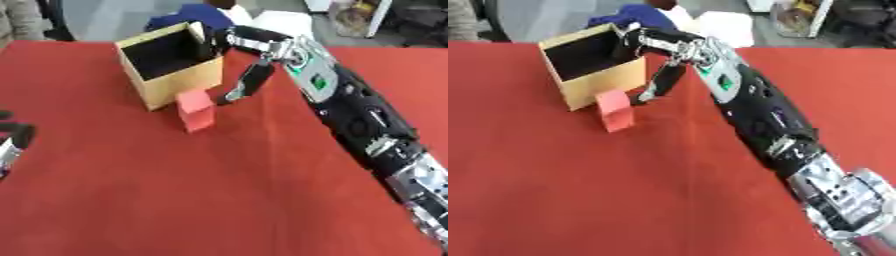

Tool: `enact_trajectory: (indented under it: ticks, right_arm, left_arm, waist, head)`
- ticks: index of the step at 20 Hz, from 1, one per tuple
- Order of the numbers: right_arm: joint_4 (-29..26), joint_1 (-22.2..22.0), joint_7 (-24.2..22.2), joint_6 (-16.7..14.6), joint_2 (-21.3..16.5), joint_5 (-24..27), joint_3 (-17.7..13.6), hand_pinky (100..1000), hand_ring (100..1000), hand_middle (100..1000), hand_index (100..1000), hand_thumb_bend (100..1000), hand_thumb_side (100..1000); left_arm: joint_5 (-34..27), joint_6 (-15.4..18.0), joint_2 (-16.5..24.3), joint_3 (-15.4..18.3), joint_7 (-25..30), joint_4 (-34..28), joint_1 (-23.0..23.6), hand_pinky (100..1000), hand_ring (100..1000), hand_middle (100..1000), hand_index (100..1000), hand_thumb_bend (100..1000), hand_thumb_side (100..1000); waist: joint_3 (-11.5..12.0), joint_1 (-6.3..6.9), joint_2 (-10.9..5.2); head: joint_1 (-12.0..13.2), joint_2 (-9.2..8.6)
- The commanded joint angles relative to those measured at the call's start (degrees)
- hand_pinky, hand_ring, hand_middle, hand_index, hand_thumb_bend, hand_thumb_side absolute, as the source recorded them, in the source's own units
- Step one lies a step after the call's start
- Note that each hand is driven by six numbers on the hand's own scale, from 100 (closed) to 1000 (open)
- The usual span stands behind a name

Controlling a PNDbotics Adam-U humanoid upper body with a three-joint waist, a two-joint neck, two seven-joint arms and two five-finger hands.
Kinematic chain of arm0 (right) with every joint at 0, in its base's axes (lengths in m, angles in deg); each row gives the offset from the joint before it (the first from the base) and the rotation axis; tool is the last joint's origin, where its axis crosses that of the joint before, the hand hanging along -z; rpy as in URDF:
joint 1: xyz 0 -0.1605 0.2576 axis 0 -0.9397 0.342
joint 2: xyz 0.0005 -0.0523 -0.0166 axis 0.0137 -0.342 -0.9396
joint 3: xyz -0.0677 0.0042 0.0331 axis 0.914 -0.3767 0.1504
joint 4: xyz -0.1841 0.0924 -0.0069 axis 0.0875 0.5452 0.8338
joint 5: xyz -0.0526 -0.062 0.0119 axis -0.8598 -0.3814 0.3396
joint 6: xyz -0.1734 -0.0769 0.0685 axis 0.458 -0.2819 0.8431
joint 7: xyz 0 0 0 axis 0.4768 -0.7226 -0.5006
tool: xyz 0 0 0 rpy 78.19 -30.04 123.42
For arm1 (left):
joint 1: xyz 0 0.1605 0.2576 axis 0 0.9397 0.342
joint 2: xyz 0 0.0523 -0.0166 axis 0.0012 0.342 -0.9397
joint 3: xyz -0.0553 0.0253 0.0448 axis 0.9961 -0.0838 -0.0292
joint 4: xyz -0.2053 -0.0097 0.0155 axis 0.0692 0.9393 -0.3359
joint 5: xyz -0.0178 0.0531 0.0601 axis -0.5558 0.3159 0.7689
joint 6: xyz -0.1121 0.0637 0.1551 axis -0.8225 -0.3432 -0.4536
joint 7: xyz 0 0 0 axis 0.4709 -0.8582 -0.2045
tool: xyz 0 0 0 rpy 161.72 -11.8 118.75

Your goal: Pick up objects on the table and place them in the box.

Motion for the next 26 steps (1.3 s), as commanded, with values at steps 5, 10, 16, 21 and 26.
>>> enact_trajectory:
  ticks: [5, 10, 16, 21, 26]
  right_arm:
    - [-0.6, 1.6, -0.7, -0.3, -0.2, -0.4, 0.0, 801, 813, 833, 833, 627, 197]
    - [-0.1, 1.7, -1.1, -0.4, 0.4, -0.7, 0.1, 802, 816, 835, 834, 630, 201]
    - [2.3, 1.8, -2.6, -0.5, 2.0, -2.7, 0.1, 806, 823, 838, 843, 633, 215]
    - [5.4, 1.4, -3.0, -1.0, 3.8, -5.6, -0.4, 815, 830, 839, 843, 635, 221]
    - [8.0, 1.3, -1.5, -1.7, 5.0, -9.8, -1.1, 858, 859, 844, 843, 643, 216]
  left_arm:
    - [-0.2, 0.2, 0.7, 0.3, 0.2, -0.8, -0.6, 583, 684, 655, 800, 710, 374]
    - [-0.2, 0.2, 0.6, 0.3, 0.2, -0.8, -0.7, 583, 684, 655, 800, 710, 374]
    - [-0.3, 0.2, 0.4, 0.1, 0.4, -0.8, -1.0, 583, 684, 655, 800, 710, 374]
    - [-0.4, 0.2, 0.2, -0.1, 0.6, -0.9, -1.3, 583, 684, 654, 799, 710, 374]
    - [-0.4, 0.1, 0.0, -0.2, 0.7, -1.0, -1.5, 584, 684, 654, 799, 711, 375]
  waist:
    - [0.4, 0.19, -0.98]
    - [0.7, 0.15, -0.99]
    - [1.2, 0.2, -0.78]
    - [1.8, 0.44, -0.46]
    - [2.6, 0.58, -0.12]
  head:
    - [-0.4, -0.62]
    - [-0.5, -0.69]
    - [-0.9, -0.81]
    - [-1.5, -0.99]
    - [-1.9, -1.16]
